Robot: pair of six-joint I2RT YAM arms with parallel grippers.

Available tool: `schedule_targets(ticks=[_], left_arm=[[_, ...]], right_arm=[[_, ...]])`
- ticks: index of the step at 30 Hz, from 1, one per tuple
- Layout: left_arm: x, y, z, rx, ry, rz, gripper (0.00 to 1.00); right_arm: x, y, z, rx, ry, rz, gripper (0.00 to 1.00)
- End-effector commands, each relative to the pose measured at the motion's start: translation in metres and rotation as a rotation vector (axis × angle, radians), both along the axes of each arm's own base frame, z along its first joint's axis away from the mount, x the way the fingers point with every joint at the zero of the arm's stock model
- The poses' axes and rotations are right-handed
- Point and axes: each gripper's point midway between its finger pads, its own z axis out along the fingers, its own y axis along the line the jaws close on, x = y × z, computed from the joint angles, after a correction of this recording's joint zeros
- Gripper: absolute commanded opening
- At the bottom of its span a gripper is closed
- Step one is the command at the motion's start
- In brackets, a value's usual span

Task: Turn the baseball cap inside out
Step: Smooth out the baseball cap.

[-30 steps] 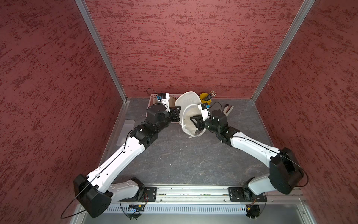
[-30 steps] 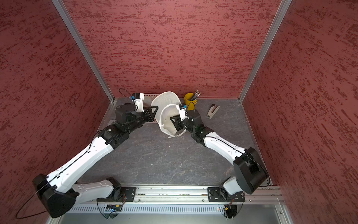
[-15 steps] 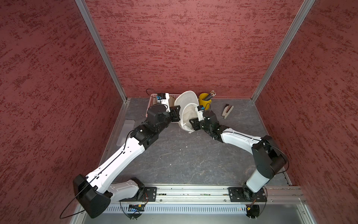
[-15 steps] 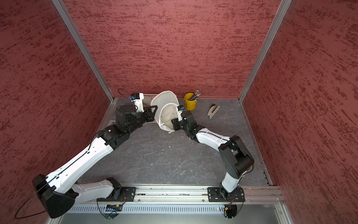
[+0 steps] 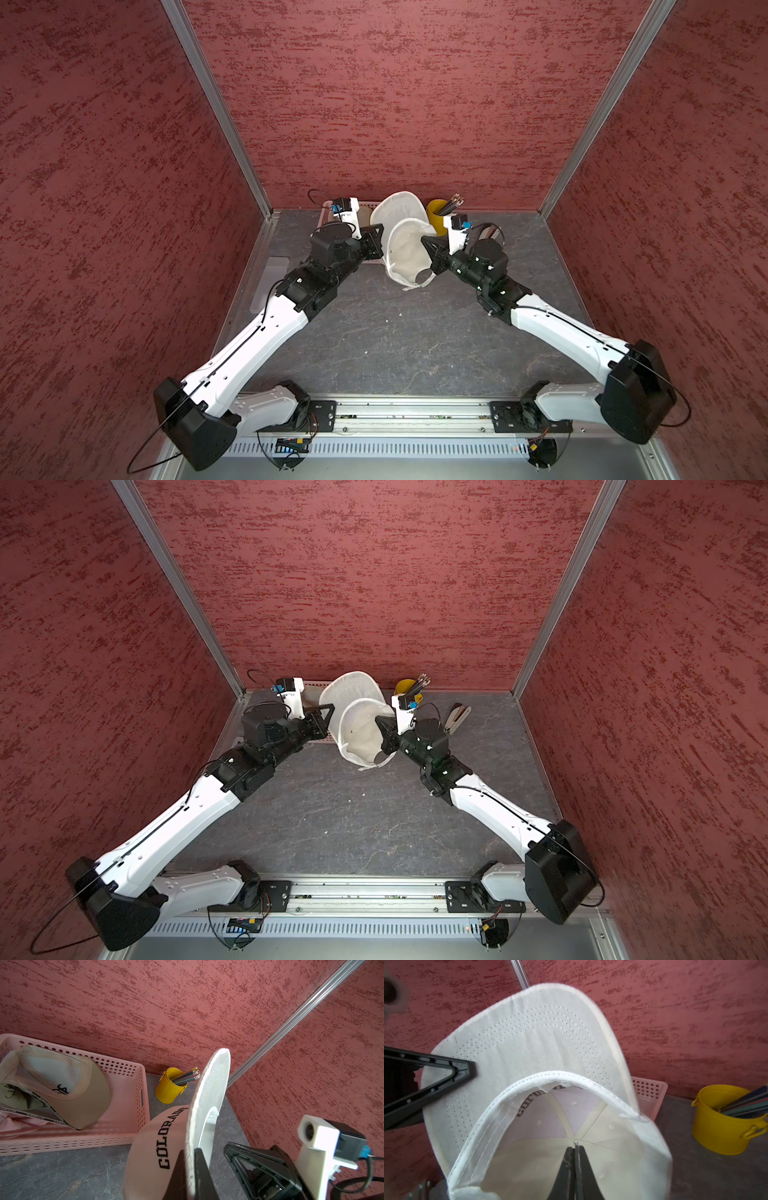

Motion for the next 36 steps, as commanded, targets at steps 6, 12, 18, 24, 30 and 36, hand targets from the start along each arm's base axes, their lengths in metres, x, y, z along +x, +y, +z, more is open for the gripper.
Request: schedule_targets(ticks=[6,12,18,24,30,36], left_arm=[[-0.006,-0.010,0.024,-0.032,-0.033,-0.049,0.00],[-0.015,-0.017,0.029,-0.030,-0.030,-0.082,0.00],[-0.017,-0.016,0.029,-0.027,-0.027,-0.074,0.00],[-0.013,-0.004,0.026,0.007,-0.035,-0.003,0.00],[-0.009,-0.008,0.026,0.013,-0.043,-0.009,0.00],[-0.011,-0.011,0.026,0.009,-0.044,-0.024,0.00]], right_arm=[[0.013,0.048,-0.041,-0.246,-0.020,0.099,0.00],[0.049,0.042,-0.065,-0.354,0.013,-0.047,0.00],[0.073,0.022,-0.074,-0.434,0.015,-0.211,0.00],[0.060,0.018,-0.057,-0.383,-0.009,-0.195,0.00],[0.021,0.033,-0.015,-0.223,-0.075,-0.010,0.08],[0.034,0.031,-0.005,-0.188,-0.077,-0.050,0.03]])
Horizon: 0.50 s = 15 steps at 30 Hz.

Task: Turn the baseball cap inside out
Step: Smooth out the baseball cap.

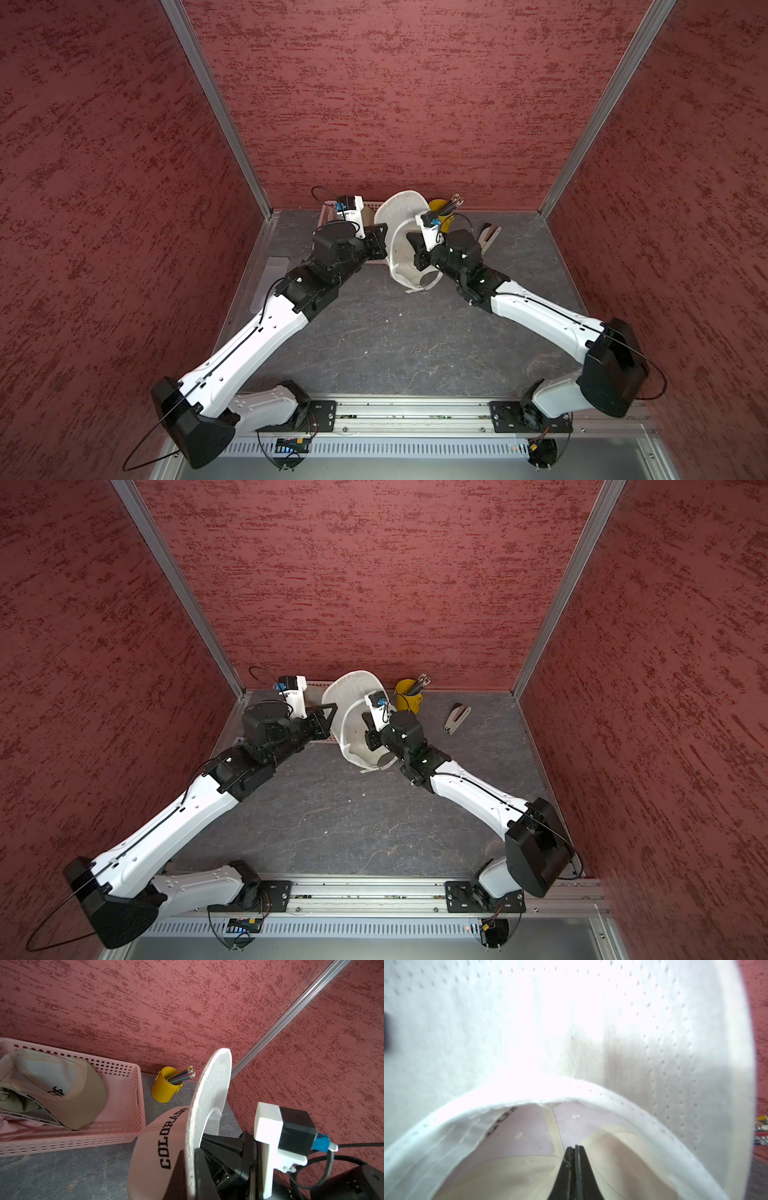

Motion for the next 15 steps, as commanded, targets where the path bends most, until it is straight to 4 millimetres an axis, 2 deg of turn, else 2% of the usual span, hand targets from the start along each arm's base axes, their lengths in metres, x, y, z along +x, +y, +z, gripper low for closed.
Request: schedule_targets(ticks=[1,4,9,13,15], left_arm=[[-0.002,-0.001,0.016,-0.013,-0.040,-0.010,0.00],[-0.005,0.000,0.017,-0.020,-0.040,-0.013,0.00],[-0.009,-0.003,0.018,-0.039,-0.031,-0.034,0.00],[-0.008,-0.002,0.016,-0.044,-0.022,-0.029,0.00],[-0.007,0.000,0.015,-0.038,-0.024,-0.015,0.00]], right_arm=[[0.013,0.005,-0.004,0.023,0.019,-0.002,0.03],[0.030,0.004,-0.011,0.021,0.025,-0.051,0.01],[0.060,-0.018,-0.012,0.085,-0.005,-0.216,0.00],[0.070,-0.029,-0.007,0.140,-0.013,-0.294,0.00],[0.069,-0.029,-0.006,0.150,-0.007,-0.292,0.00]])
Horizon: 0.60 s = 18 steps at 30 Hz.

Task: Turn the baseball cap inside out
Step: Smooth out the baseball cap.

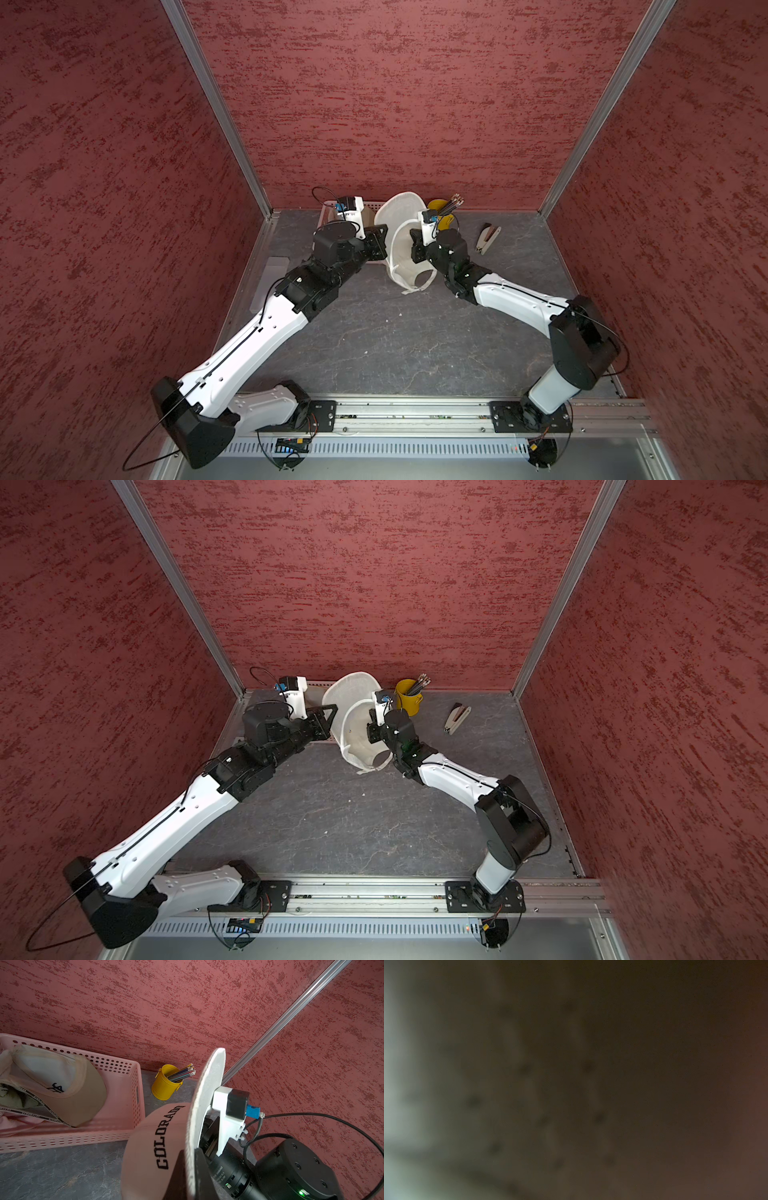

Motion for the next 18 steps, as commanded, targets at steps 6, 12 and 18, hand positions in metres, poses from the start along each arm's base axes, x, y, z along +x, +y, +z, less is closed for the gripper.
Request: schedule_targets(ticks=[6,12,18], left_arm=[[0.001,0.006,0.019,-0.020,-0.060,0.016,0.00],[0.003,-0.003,0.021,-0.033,-0.055,-0.020,0.00],[0.007,-0.002,0.020,-0.041,-0.049,-0.010,0.00]], right_arm=[[-0.028,0.018,0.045,0.127,-0.072,0.186,0.05],[-0.075,0.062,0.056,0.202,-0.062,0.564,0.01],[-0.098,0.083,0.059,0.245,-0.040,0.762,0.00]])
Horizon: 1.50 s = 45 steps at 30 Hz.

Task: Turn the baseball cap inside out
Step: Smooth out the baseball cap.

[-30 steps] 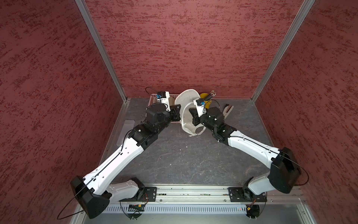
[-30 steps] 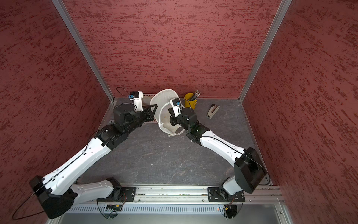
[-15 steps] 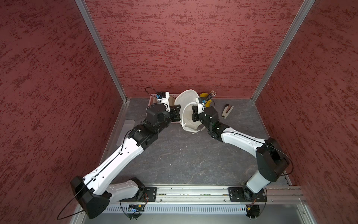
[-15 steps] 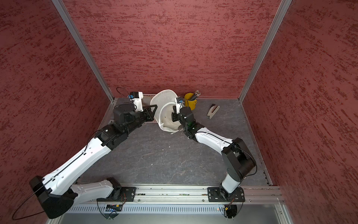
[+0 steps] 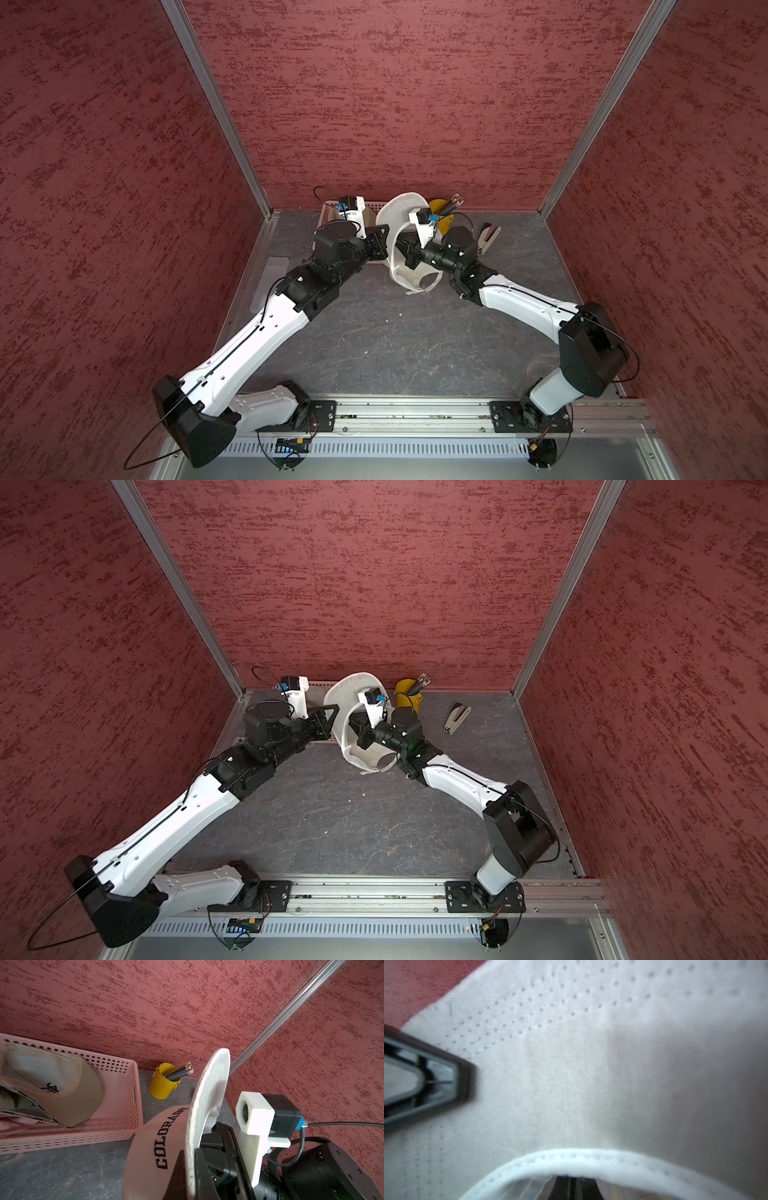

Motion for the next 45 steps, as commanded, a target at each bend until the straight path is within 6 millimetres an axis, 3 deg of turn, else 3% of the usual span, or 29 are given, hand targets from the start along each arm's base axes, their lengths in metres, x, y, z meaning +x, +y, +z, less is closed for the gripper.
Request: schedule_targets(ticks=[1,8,11,19,25,38,45], left_arm=[[0.006,0.002,0.022,-0.044,-0.054,0.008,0.00],[0.015,0.010,0.032,-0.077,-0.076,0.029,0.00],[0.016,0.009,0.031,-0.076,-0.073,0.026,0.00],[0.007,-0.006,0.018,-0.061,-0.036,-0.020,0.00],[0.008,-0.008,0.009,-0.057,-0.018,-0.003,0.00],[0.015,0.004,0.005,-0.054,-0.026,0.051,0.00],[0.018,0.022,0.021,-0.066,-0.056,0.077,0.00]], right_arm=[[-0.027,0.017,0.005,0.028,0.007,0.206,0.00],[-0.058,0.025,-0.032,-0.052,0.087,0.380,0.00],[-0.058,0.019,-0.039,-0.063,0.089,0.338,0.01],[0.004,0.009,-0.009,0.000,0.113,0.054,0.03],[0.010,0.012,0.023,0.145,0.098,0.063,0.02],[-0.029,0.003,0.049,0.319,0.091,0.238,0.02],[-0.059,0.021,0.020,0.180,0.116,0.438,0.02]])
